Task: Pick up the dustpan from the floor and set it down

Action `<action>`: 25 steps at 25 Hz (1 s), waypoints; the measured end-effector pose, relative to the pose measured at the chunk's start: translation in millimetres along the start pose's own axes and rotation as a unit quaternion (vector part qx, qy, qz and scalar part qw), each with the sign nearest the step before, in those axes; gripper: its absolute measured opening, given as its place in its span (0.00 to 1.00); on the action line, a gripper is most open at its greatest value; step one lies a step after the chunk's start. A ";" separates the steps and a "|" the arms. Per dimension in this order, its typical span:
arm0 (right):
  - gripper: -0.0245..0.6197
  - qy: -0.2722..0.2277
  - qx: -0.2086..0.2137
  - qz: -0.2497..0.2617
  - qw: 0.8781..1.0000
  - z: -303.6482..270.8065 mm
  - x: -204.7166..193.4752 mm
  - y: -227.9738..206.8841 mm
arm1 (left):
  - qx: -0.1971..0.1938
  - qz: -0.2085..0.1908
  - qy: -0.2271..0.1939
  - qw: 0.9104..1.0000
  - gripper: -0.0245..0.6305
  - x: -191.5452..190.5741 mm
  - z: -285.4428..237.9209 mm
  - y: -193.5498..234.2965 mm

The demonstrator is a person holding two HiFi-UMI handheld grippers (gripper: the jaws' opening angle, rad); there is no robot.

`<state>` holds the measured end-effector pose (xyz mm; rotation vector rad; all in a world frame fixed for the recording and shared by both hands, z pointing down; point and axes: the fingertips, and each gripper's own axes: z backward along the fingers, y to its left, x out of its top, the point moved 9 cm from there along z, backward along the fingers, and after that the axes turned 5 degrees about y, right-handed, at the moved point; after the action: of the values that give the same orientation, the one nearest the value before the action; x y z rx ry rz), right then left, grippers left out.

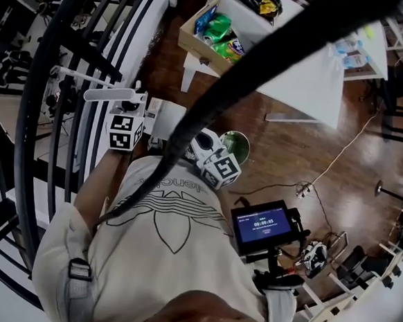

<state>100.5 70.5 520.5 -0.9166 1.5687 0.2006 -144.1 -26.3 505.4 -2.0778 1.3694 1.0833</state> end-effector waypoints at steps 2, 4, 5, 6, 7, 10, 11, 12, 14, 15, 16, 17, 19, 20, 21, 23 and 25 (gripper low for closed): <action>0.04 0.004 -0.003 -0.008 1.000 1.0 0.1 1.2 | 0.000 0.001 0.004 1.000 0.13 -5.1 -8.4 6.3; 0.04 0.011 -0.008 -0.013 1.000 1.6 -0.4 1.5 | -0.002 0.002 0.006 1.000 0.13 -10.8 -21.6 14.8; 0.04 0.016 -0.011 -0.016 1.000 2.8 -1.5 2.2 | -0.004 0.001 0.008 1.000 0.13 -14.1 -29.1 18.5; 0.04 0.022 -0.014 -0.018 0.999 4.6 -3.8 3.0 | -0.006 0.000 0.010 1.000 0.13 -17.9 -37.1 21.7; 0.04 0.028 -0.016 -0.020 0.999 6.6 -7.0 3.9 | -0.008 -0.002 0.012 1.000 0.13 -21.6 -45.7 24.7; 0.04 0.047 -0.024 -0.025 0.998 12.4 -16.9 7.6 | -0.009 -0.008 0.021 1.000 0.13 -32.3 -72.8 33.5; 0.04 0.054 -0.029 -0.030 0.998 15.3 -20.1 9.3 | -0.007 -0.008 0.026 1.000 0.13 -36.8 -81.4 35.4; 0.04 0.061 -0.035 -0.035 0.997 19.3 -23.1 11.2 | -0.005 -0.007 0.032 0.999 0.13 -42.3 -89.9 36.3; 0.04 0.075 -0.048 -0.044 0.995 28.1 -29.4 15.6 | -0.002 -0.003 0.046 0.999 0.13 -55.2 -106.7 37.3; 0.04 0.080 -0.054 -0.048 0.994 30.9 -32.3 17.2 | 0.000 -0.002 0.052 0.999 0.14 -60.9 -115.7 39.1; 0.04 0.083 -0.059 -0.051 0.993 32.4 -34.9 18.4 | 0.001 -0.004 0.058 0.998 0.14 -65.5 -124.9 41.6; 0.04 0.084 -0.064 -0.055 0.993 33.5 -36.9 19.4 | 0.000 -0.007 0.065 0.998 0.14 -69.9 -133.8 43.7; 0.04 0.088 -0.075 -0.063 0.991 38.4 -40.0 22.1 | -0.002 -0.010 0.080 0.997 0.14 -80.6 -149.6 44.6; 0.04 0.088 -0.079 -0.067 0.991 41.9 -41.7 23.4 | -0.003 -0.012 0.088 0.996 0.14 -86.5 -157.0 44.4; 0.04 0.087 -0.083 -0.069 0.990 44.7 -43.1 24.2 | -0.003 -0.015 0.095 0.995 0.14 -91.6 -163.8 45.2; 0.04 0.085 -0.089 -0.071 0.990 47.0 -43.6 25.3 | 0.004 -0.024 0.093 0.995 0.14 -97.3 -173.9 50.0; 0.04 0.081 -0.092 -0.068 0.990 47.5 -44.3 24.8 | 0.010 -0.025 0.094 0.995 0.14 -97.7 -180.0 56.2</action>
<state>117.9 135.0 539.9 -1.2068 1.6490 0.1794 -147.9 -120.6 695.7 -2.2341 1.3983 0.8697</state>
